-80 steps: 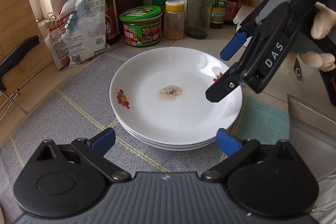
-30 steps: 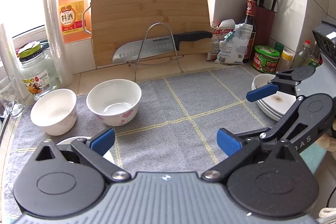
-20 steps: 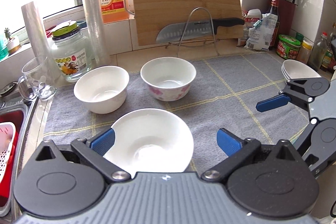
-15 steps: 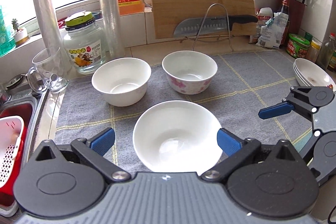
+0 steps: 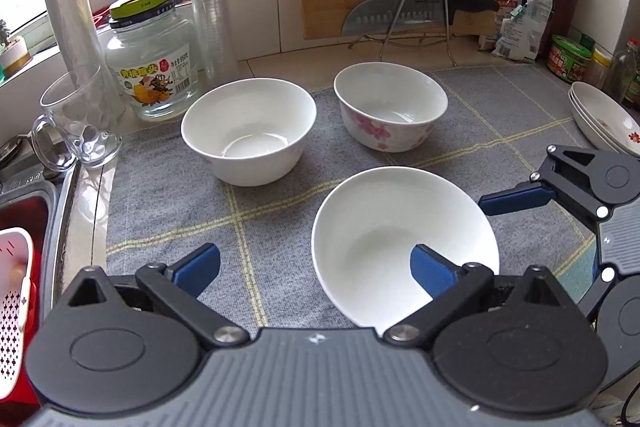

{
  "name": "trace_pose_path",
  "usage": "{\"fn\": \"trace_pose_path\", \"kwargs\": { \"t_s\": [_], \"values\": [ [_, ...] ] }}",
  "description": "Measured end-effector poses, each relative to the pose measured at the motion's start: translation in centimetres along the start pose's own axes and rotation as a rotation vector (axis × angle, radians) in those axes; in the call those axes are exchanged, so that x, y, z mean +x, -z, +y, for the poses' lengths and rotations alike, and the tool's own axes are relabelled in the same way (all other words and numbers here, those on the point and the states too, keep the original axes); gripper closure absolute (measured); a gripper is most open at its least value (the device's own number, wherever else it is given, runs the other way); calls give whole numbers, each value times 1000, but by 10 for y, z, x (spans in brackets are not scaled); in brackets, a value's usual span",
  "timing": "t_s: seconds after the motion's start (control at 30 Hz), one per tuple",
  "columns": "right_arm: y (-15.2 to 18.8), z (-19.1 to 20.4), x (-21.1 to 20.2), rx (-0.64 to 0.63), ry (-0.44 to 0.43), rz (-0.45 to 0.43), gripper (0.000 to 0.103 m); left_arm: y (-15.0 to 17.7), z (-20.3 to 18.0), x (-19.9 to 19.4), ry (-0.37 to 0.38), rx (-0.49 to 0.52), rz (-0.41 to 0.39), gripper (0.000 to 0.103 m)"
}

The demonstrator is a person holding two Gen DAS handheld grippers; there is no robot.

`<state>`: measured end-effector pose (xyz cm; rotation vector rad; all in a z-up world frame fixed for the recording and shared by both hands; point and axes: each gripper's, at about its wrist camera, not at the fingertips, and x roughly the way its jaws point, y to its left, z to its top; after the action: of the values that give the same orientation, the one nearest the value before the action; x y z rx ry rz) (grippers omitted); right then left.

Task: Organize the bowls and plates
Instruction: 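Close the left gripper on the rim of the plain white bowl, then lift and carry the plain white bowl with the left gripper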

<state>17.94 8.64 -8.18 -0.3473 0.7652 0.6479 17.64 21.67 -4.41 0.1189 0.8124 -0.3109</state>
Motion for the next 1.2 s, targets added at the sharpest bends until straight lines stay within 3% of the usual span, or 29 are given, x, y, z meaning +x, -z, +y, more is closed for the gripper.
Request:
{"fn": "trace_pose_path", "kwargs": {
  "t_s": [0.2,0.73,1.2],
  "values": [
    [-4,1,5,-24,-6,-4,0,-5,1,8,39,27,24,17],
    [-8,7,6,-65,-38,-8,15,-13,-5,19,133,80,51,47],
    [-9,7,6,-61,-34,1,16,-15,-5,19,171,79,54,51]
  ]
}}
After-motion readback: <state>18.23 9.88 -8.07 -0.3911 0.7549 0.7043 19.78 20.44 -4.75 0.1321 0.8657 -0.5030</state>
